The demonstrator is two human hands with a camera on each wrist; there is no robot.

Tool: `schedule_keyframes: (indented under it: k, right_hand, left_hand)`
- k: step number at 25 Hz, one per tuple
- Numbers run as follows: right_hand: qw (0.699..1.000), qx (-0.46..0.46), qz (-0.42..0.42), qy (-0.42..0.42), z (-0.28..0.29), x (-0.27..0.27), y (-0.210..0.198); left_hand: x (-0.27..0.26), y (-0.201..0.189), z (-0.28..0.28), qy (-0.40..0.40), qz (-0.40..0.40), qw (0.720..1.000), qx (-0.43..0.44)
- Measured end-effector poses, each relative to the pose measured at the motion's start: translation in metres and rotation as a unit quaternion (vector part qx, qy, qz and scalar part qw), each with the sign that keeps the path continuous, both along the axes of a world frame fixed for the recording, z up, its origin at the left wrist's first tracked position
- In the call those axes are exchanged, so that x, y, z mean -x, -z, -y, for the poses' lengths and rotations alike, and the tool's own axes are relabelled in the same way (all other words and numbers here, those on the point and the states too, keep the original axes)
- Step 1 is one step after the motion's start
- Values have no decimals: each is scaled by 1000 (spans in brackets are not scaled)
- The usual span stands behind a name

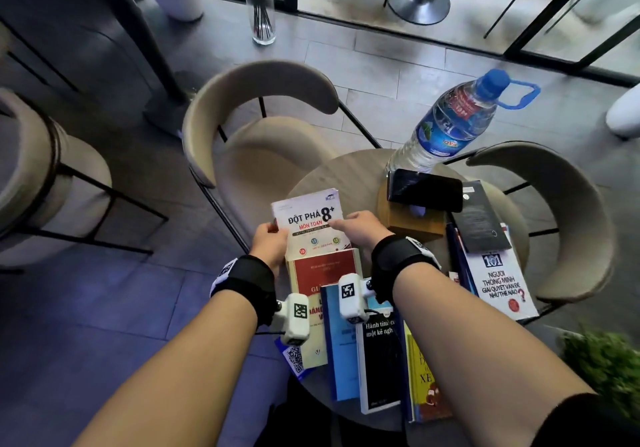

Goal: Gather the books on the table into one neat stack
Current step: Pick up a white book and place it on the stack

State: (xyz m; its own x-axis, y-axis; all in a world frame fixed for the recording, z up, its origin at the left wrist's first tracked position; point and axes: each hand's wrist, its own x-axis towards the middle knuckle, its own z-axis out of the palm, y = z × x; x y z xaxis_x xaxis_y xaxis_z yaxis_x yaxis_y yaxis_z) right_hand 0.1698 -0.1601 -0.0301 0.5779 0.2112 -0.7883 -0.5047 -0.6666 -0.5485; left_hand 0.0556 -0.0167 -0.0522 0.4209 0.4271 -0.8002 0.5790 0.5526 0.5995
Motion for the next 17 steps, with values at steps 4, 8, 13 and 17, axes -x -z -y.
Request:
schedule_keyframes:
  k: [4,8,13,17]
  right_hand:
    - [998,-53,-22,41,4,-3,-14]
    - [993,-69,98,-20,4,-6,-33]
    - [967,-131,220,0,8,-8,-59]
    - [945,-153,287,22,22,-1,-56]
  left_hand:
    - [-5,-11,8,-35,58,995,-70]
    - [0,-28,3,-3,144,981,-132]
    - [-6,-69,-8,14,291,943,-164]
    - [-7,-79,-5,70,319,930,-170]
